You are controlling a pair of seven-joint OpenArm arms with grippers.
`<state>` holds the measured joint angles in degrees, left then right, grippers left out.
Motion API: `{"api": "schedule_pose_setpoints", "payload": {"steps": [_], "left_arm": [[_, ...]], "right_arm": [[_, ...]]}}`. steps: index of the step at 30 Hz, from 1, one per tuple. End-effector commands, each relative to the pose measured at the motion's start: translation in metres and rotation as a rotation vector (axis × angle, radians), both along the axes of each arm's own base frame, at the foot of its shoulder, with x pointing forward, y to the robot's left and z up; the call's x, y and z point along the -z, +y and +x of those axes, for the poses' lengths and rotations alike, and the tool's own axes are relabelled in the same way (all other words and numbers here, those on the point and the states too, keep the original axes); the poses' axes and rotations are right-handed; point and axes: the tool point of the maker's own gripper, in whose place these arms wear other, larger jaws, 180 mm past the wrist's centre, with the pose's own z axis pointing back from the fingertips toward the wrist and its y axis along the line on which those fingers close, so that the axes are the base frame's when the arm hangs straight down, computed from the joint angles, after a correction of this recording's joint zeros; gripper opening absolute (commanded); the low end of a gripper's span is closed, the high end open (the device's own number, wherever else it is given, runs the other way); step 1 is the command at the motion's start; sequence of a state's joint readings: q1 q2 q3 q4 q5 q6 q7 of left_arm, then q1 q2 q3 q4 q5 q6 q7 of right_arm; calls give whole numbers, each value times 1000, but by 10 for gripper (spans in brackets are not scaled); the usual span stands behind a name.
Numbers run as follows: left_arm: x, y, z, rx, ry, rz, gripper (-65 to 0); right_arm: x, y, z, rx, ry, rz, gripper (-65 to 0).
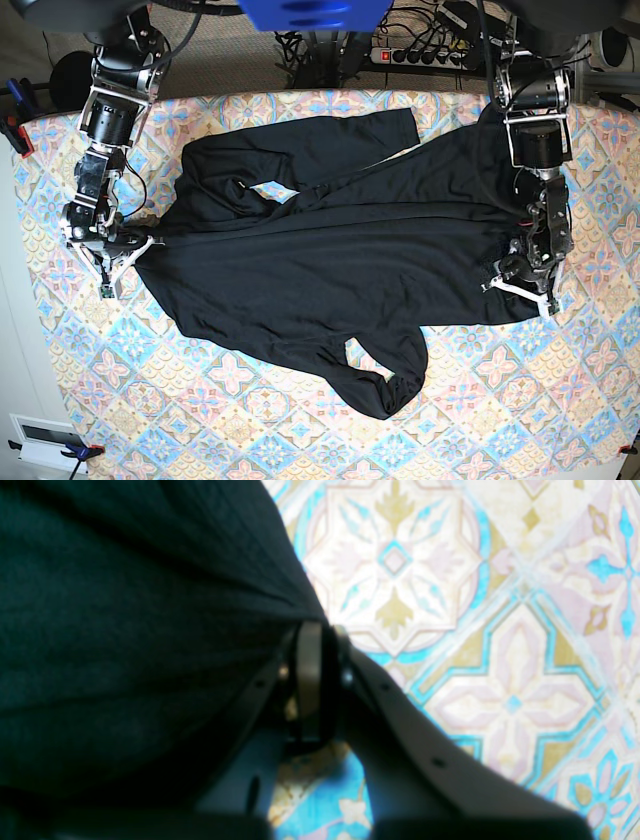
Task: Layout the t-shirt on the table in an organized manner, then fold the t-shirt properly
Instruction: 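Slide the left gripper along the shirt side toward the hem and grasp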
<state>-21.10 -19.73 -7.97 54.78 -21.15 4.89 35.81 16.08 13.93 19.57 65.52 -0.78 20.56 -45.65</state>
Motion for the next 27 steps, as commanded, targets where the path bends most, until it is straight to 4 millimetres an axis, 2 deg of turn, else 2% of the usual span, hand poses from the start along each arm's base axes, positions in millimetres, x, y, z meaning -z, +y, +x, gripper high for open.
{"api": "schedule_pose_setpoints", "payload": {"steps": [1, 3, 4, 8, 14, 23, 27], "left_arm": [[-14, 7, 9, -5, -27, 10, -551], [-24, 8, 15, -1, -51, 18, -643], [-31, 17, 16, -7, -61, 36, -650], [-45, 33, 19, -18, -84, 60, -645], [-70, 90, 8, -149, -136, 71, -650], [-68, 95, 2, -159, -124, 71, -650], [-74, 107, -1, -167, -123, 95, -624]], "right_arm": [[-16, -10, 10, 12, -37, -23, -650], [-15, -10, 9, 13, -33, -23, -650], [-15, -10, 9, 13, -33, -23, -650], [-15, -10, 9, 12, -35, -25, -650], [-16, -11, 11, 12, -37, -26, -650], [-15, -10, 10, 13, -32, -23, -650], [-16, -11, 11, 12, -36, -25, -650]]}}
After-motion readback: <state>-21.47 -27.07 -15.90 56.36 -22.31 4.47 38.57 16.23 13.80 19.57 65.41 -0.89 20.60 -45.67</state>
